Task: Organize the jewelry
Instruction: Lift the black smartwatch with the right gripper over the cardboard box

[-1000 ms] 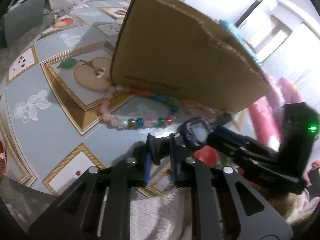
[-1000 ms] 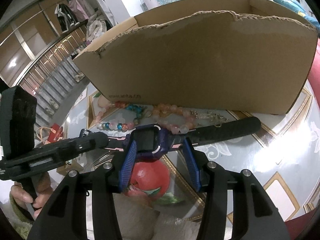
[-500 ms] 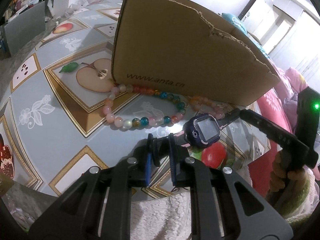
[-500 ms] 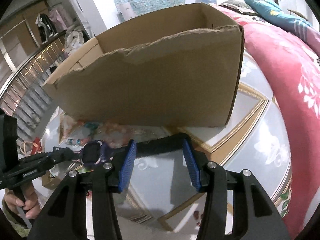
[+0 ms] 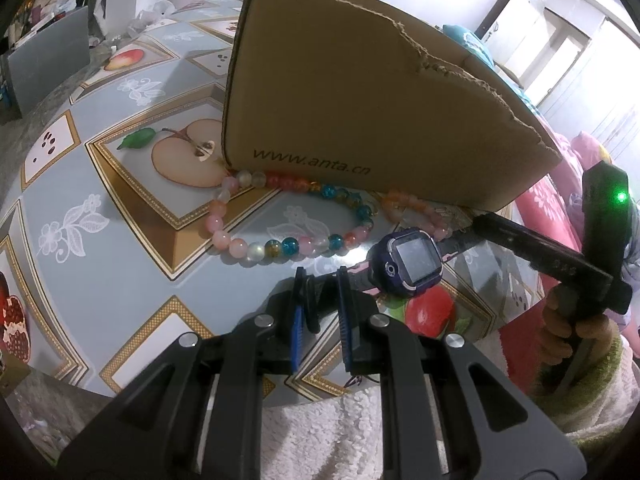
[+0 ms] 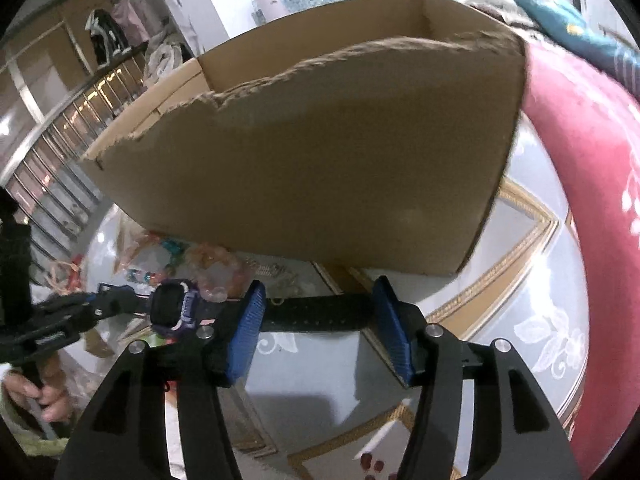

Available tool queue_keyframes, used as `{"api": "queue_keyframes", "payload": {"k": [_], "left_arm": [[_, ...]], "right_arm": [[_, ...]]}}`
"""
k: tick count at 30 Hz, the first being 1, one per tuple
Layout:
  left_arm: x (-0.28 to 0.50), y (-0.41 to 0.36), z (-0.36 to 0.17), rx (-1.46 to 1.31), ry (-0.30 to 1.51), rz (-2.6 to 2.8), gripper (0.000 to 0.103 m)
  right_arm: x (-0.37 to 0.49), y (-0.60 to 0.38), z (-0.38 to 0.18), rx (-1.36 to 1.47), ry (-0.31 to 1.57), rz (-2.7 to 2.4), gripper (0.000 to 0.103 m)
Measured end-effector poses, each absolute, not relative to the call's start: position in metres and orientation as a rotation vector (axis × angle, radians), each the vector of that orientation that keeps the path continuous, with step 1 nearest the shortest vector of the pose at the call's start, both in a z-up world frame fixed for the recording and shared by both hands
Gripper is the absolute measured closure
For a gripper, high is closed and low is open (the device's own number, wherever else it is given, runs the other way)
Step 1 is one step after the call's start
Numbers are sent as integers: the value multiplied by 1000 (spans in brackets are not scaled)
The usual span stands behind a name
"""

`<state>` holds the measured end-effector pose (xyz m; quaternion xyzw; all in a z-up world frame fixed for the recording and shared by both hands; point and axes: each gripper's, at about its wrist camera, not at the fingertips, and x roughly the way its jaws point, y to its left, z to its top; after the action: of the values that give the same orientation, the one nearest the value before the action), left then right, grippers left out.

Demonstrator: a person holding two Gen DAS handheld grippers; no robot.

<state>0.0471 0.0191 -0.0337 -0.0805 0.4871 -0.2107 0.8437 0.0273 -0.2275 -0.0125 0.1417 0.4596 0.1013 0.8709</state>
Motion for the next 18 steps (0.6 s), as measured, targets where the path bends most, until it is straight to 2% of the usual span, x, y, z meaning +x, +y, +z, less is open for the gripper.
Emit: {"api": "queue_keyframes", "payload": {"k": [8,13,15,18], "left_arm": [[48,18,-33,-165,1029,-443,89],[48,16,-34,-162,1028,-438,89],[48,16,-34,-162,1028,-438,89],[47,15,-33,-157,1027,-435,89]], "right_arm": [[12,-256,-16,569,946,317,48],[6,-270,-19,730,903,378,54],[7,-269,-23,708,927,341,59],[5,-267,-27,727,921,346,59]]}}
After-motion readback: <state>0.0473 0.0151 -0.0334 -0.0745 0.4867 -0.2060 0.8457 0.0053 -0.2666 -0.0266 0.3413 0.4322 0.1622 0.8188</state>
